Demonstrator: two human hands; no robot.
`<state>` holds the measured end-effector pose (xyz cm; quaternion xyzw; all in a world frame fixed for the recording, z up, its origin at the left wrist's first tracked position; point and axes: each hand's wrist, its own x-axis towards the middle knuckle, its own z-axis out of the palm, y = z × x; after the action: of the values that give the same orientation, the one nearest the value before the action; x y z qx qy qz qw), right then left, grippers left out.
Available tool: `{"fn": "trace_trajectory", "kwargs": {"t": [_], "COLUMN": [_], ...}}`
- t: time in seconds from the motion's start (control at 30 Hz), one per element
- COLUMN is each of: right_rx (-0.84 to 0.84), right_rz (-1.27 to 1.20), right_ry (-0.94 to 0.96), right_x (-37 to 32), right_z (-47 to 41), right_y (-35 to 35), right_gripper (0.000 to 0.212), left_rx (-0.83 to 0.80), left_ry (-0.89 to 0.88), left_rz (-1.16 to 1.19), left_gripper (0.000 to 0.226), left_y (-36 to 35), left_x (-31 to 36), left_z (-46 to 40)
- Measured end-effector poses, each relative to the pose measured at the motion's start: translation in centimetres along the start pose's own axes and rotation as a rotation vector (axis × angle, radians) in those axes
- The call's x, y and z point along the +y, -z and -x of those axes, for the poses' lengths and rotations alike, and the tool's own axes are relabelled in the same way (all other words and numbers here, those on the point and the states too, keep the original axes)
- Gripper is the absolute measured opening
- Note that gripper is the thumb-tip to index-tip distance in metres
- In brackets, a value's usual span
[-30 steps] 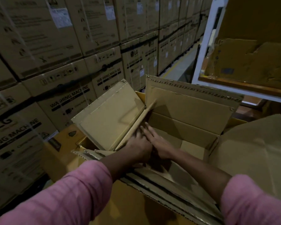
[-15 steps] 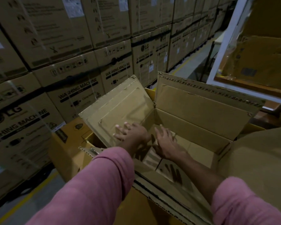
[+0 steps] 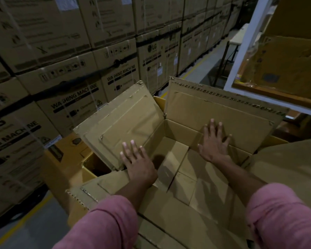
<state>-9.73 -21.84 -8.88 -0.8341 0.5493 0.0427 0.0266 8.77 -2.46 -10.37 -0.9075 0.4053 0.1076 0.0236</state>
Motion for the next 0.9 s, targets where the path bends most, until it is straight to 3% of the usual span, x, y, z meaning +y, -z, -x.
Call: {"fn": "trace_trajectory", "kwargs": {"t": [0.4,0.9], "right_rx": [0.009,0.038], "right_rz": [-0.076,-0.064], "right_ry": [0.019,0.158], "right_x": [1.2,0.9], "right_z": [0.0,3.5], "right_y": [0.8,4.6], "right_gripper": [0.091,0.081], "left_rx": [0.028,-0.129], "left_ry": [-0.035,-0.149], "left_rz": [-0.072,0.028], "left_gripper": [0.087,0.092], "left_y": [-0.3,6.3], "left_x": [0.1,3.4], "left_z": [0.6,0.8]}}
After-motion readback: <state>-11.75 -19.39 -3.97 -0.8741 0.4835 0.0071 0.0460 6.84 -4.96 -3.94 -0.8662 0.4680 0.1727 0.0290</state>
